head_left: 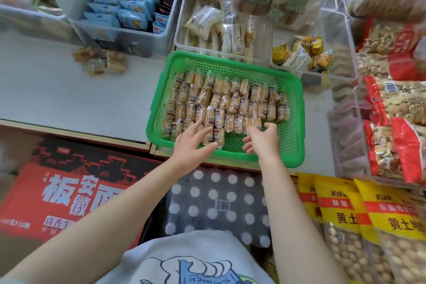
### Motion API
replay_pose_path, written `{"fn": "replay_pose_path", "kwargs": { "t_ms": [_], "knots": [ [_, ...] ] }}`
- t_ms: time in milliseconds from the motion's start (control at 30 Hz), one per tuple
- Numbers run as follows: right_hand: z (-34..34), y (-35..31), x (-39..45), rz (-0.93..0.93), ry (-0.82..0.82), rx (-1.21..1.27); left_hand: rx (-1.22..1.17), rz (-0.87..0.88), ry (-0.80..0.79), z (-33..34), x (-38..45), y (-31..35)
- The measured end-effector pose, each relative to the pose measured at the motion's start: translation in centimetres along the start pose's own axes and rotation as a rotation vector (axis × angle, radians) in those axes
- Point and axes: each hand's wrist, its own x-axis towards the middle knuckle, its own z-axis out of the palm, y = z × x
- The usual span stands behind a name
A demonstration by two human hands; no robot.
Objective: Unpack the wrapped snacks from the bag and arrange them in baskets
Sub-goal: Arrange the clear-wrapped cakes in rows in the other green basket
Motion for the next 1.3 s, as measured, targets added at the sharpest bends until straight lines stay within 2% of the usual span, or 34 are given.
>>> {"fn": "replay_pose_path", "kwargs": {
  "t_ms": [67,100,200,267,367,467,533,600,700,967,1100,1133,1200,1300],
  "knots": [
    [1.5,-1.4,-2.0,-0.135,-0.003,-0.036,-0.332,0.025,0.124,-2.3,-1.0,-0.2],
    [2.7,-2.2,-2.9,-0.198,-0.035,-0.059,-0.367,0.043,0.244,-3.6,-1.5,-0.6],
    [7.7,-5.2,-5.4,-0.339,-0.191,-0.134,-0.304,0.005,0.58,-7.9,-2.9,-4.2],
    [11.7,-7.3,-6.7,-0.399,-0.308,-0.187,-0.246,-0.1,0.657,-10.8,-3.2,-7.9],
    [18.4,-10.4,-7.7,-0.463,-0.423,-0.272,-0.154,-0.274,0.638,-14.4,-2.8,-14.2],
    [25.8,-12.2,-6.7,-0.471,-0.464,-0.381,-0.029,-0.364,0.567,-16.8,-0.9,-19.9],
    [31.0,-12.5,-5.0,-0.482,-0.462,-0.472,0.114,-0.42,0.501,-17.8,0.9,-23.7],
    [33.4,-12.6,-3.4,-0.501,-0.426,-0.534,0.242,-0.464,0.475,-17.7,2.0,-25.9],
    [38.1,-13.5,-0.5,-0.51,-0.357,-0.604,0.31,-0.59,0.46,-18.8,3.7,-30.3],
    [47.3,-17.2,6.0,-0.404,-0.153,-0.508,0.317,-0.629,0.498,-19.6,4.9,-32.4],
    [47.1,-18.0,6.3,-0.273,-0.193,-0.594,0.272,-0.624,0.517,-19.7,5.0,-32.4],
    [46.5,-18.0,6.2,-0.31,-0.206,-0.583,0.273,-0.626,0.514,-19.6,5.0,-32.5],
    [45.6,-18.0,5.2,-0.53,-0.227,-0.59,0.266,-0.627,0.509,-19.6,4.9,-32.6],
    [47.3,-18.7,4.7,-0.832,-0.332,-0.787,0.257,-0.622,0.511,-19.6,5.0,-32.6]
  ]
}}
